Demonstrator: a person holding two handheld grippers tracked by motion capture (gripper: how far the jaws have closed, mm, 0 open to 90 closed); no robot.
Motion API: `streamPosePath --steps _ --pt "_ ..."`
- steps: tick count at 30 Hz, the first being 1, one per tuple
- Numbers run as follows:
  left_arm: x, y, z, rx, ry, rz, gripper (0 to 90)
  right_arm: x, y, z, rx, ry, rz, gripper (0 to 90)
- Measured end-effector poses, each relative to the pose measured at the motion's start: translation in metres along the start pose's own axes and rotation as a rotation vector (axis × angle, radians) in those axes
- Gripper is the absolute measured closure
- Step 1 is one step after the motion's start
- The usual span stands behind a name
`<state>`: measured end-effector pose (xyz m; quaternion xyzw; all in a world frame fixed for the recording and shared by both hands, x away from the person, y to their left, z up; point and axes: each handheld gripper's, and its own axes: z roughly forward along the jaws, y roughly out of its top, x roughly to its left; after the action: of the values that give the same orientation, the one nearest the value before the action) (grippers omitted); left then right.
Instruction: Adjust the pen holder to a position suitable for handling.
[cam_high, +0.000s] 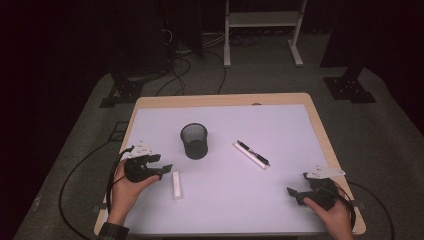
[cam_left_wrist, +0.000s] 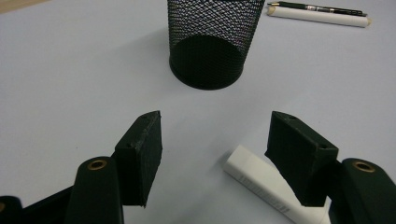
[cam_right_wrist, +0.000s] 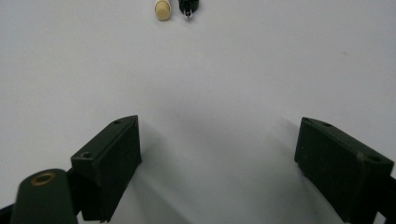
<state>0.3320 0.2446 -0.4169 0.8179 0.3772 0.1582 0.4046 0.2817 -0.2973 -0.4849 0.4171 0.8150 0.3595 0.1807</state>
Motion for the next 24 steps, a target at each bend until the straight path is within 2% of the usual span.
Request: streamPosePath --steps 10,24 --pt "0.0 0.014 0.005 0.002 0.001 0.003 36.3 0.0 0.0 0.0 0.0 0.0 0.0 13.5" --pt "0.006 0.037 0.011 -0.005 0.033 0.003 34.4 0.0 0.0 0.0 0.0 -0.001 0.0 13.5"
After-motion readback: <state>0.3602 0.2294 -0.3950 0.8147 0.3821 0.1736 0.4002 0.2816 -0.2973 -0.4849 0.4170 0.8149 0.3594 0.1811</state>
